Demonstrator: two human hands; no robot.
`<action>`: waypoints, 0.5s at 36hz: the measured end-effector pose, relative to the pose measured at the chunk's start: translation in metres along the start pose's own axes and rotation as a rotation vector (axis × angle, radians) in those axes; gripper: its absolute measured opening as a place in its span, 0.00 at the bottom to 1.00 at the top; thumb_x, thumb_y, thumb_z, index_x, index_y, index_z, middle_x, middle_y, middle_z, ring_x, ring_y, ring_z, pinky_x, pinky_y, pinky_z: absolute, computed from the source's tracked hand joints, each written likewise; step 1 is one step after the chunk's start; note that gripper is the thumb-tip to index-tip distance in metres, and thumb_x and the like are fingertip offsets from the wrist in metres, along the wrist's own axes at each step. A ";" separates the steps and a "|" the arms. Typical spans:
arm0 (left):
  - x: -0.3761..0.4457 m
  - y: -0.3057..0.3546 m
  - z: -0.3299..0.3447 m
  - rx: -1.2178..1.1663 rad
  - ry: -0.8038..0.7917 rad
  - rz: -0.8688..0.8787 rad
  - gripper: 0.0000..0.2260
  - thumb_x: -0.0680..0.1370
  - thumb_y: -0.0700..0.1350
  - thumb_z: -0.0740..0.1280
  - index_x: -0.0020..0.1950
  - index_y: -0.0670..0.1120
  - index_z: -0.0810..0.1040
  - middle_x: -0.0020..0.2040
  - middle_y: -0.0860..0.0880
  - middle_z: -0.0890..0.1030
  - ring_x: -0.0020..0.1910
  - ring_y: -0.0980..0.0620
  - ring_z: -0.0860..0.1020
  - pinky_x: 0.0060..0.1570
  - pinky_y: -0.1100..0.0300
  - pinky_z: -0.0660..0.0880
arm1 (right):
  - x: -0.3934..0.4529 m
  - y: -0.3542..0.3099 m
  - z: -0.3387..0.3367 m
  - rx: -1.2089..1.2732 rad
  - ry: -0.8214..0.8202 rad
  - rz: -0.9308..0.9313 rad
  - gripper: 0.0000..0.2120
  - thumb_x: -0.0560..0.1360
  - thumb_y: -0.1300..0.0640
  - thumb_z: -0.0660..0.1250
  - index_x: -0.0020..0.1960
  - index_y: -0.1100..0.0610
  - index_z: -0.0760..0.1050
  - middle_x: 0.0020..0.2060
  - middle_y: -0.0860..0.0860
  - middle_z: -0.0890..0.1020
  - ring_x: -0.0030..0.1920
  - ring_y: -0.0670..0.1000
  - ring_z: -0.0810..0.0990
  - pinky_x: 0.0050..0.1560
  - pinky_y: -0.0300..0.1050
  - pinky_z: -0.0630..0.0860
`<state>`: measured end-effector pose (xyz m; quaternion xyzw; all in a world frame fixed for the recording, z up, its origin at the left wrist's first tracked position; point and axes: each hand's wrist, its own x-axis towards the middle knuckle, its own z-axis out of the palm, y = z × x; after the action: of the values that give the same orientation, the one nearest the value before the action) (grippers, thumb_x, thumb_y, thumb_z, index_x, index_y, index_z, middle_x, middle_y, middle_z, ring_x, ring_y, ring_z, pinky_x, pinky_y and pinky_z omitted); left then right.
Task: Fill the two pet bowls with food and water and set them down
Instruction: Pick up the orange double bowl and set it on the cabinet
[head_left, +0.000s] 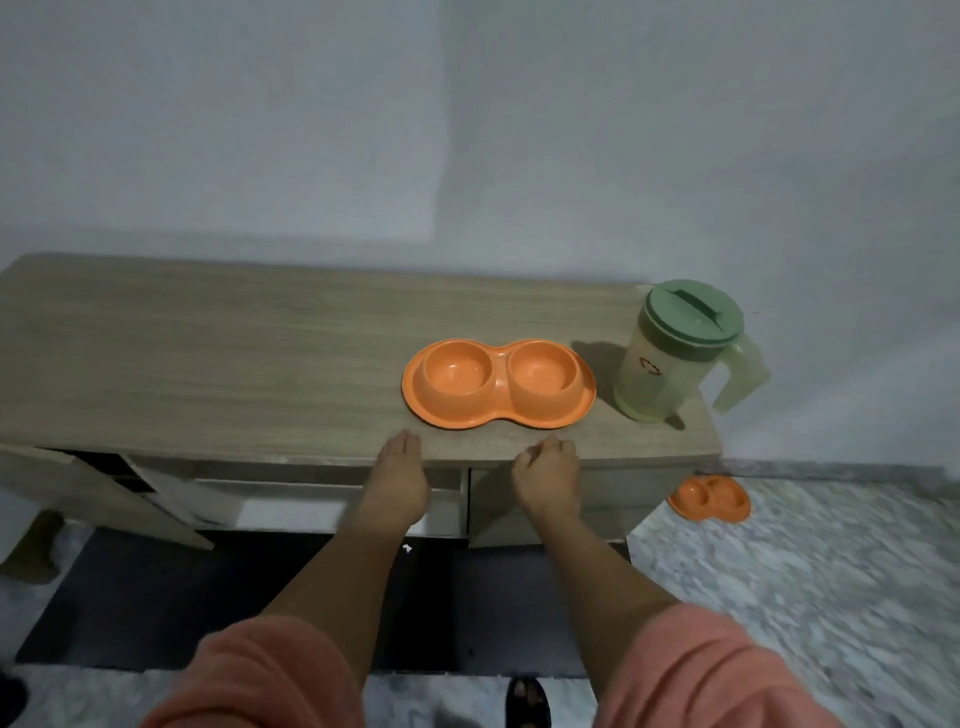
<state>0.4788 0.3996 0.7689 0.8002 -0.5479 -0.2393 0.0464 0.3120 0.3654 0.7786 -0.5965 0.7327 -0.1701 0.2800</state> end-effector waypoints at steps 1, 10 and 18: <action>-0.002 -0.003 0.000 0.037 -0.024 0.025 0.30 0.79 0.32 0.55 0.79 0.42 0.48 0.80 0.45 0.47 0.79 0.48 0.47 0.76 0.59 0.47 | -0.006 -0.001 0.006 -0.068 -0.048 -0.081 0.15 0.78 0.57 0.57 0.59 0.65 0.73 0.60 0.58 0.71 0.61 0.58 0.72 0.60 0.47 0.70; -0.003 -0.019 -0.004 0.163 -0.122 0.139 0.36 0.77 0.28 0.53 0.79 0.44 0.38 0.79 0.49 0.37 0.78 0.50 0.38 0.76 0.57 0.47 | -0.029 -0.021 0.054 -0.696 -0.479 -0.414 0.22 0.78 0.60 0.59 0.71 0.58 0.67 0.76 0.48 0.57 0.65 0.56 0.74 0.62 0.50 0.73; -0.001 -0.022 0.004 0.198 -0.123 0.173 0.34 0.78 0.29 0.51 0.78 0.43 0.36 0.78 0.48 0.34 0.78 0.49 0.36 0.77 0.52 0.51 | -0.028 -0.030 0.071 -1.034 -0.497 -0.403 0.28 0.82 0.52 0.54 0.78 0.57 0.49 0.78 0.52 0.44 0.71 0.59 0.66 0.64 0.58 0.70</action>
<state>0.4959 0.4100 0.7581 0.7344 -0.6377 -0.2276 -0.0458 0.3822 0.3921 0.7464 -0.8040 0.5056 0.3027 0.0790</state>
